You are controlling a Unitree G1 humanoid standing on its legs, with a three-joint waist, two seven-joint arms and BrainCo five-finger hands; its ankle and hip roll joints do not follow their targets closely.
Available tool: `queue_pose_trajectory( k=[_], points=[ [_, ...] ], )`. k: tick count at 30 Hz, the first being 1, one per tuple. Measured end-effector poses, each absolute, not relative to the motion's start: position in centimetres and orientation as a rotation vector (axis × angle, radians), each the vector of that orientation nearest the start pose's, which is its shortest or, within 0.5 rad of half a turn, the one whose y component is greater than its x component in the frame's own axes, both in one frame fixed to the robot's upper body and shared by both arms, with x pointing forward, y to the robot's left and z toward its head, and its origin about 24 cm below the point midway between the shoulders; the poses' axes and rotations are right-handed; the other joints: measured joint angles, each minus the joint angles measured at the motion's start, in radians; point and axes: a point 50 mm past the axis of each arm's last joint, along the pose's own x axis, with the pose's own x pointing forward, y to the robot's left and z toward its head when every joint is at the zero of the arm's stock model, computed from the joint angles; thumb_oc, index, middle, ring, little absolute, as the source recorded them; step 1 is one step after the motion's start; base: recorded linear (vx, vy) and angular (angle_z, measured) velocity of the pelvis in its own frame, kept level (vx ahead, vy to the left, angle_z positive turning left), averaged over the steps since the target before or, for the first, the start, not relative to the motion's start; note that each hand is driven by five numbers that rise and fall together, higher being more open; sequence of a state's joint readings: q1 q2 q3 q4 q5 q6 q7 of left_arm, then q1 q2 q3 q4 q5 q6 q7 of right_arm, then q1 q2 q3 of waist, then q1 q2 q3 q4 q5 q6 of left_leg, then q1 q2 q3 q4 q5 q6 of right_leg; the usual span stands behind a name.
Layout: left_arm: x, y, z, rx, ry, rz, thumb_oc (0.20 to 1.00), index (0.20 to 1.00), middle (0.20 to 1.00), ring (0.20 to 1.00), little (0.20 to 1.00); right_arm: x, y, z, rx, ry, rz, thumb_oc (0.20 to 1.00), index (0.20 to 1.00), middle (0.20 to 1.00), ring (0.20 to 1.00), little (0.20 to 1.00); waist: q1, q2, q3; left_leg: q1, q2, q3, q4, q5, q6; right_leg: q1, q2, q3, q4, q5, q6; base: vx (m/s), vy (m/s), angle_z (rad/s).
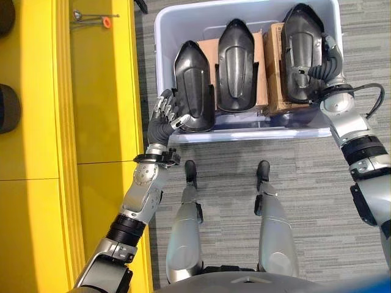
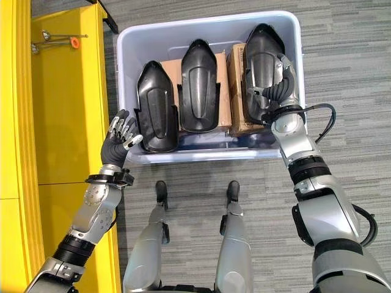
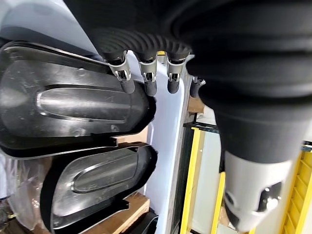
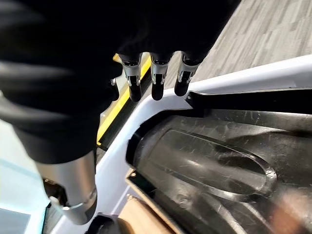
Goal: Move parts from the plastic box to the shelf.
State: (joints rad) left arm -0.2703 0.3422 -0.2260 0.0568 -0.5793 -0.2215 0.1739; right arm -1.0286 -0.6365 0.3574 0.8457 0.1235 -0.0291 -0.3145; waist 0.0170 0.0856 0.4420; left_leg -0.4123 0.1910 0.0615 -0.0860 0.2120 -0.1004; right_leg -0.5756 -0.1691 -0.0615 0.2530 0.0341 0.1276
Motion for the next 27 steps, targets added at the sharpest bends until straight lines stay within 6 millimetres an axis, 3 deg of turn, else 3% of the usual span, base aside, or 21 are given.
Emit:
queue_pose_trajectory(
  k=[6, 12, 20, 22, 27],
  points=[
    [29.6, 15.6, 11.5, -0.275, -0.299, -0.098, 1.0, 1.0, 1.0, 1.0, 1.0, 40.7, -23.9, 21.3, -0.639, -0.172, -0.289, 1.0, 1.0, 1.0, 1.0, 1.0, 0.003, 0.0, 0.0, -0.011, -0.004, -0.005, 0.001, 0.01, -0.006, -0.013, -0.004, -0.001, 0.012, -0.003, 0.001, 0.0, 0.0, 0.01],
    [29.7, 15.2, 12.1, -0.294, -0.314, -0.12, 1.0, 1.0, 1.0, 1.0, 1.0, 41.3, -22.2, 18.2, -0.413, -0.057, -0.239, 1.0, 1.0, 1.0, 1.0, 1.0, 0.016, 0.006, -0.004, -0.017, -0.005, -0.018, 0.001, 0.012, -0.002, -0.029, -0.009, -0.006, 0.051, -0.02, -0.006, -0.01, 0.004, 0.05],
    [29.4, 14.2, 11.6, -0.294, -0.294, -0.156, 1.0, 1.0, 1.0, 1.0, 1.0, 41.1, -20.7, 17.6, -0.44, -0.08, -0.148, 1.0, 1.0, 1.0, 1.0, 1.0, 0.03, 0.034, -0.021, -0.025, -0.001, -0.027, 0.001, 0.017, 0.0, -0.051, -0.009, -0.008, 0.092, -0.038, -0.013, 0.0, 0.001, 0.03],
    [29.3, 14.1, 11.4, -0.301, -0.289, -0.154, 1.0, 1.0, 1.0, 1.0, 1.0, 40.8, -19.5, 16.8, -0.458, -0.092, -0.09, 1.0, 1.0, 1.0, 1.0, 1.0, 0.031, 0.053, -0.035, -0.027, 0.002, -0.043, -0.001, 0.017, 0.001, -0.063, -0.009, -0.022, 0.134, -0.064, -0.027, 0.0, -0.015, 0.14],
    [29.2, 14.0, 11.2, -0.316, -0.281, -0.152, 1.0, 1.0, 1.0, 1.0, 1.0, 39.5, -17.7, 14.3, -0.472, -0.098, 0.016, 1.0, 1.0, 1.0, 1.0, 1.0, 0.025, 0.052, -0.05, -0.045, 0.012, -0.065, 0.001, 0.013, 0.007, -0.088, -0.006, -0.04, 0.18, -0.098, -0.045, 0.01, 0.002, 0.09]
  ],
)
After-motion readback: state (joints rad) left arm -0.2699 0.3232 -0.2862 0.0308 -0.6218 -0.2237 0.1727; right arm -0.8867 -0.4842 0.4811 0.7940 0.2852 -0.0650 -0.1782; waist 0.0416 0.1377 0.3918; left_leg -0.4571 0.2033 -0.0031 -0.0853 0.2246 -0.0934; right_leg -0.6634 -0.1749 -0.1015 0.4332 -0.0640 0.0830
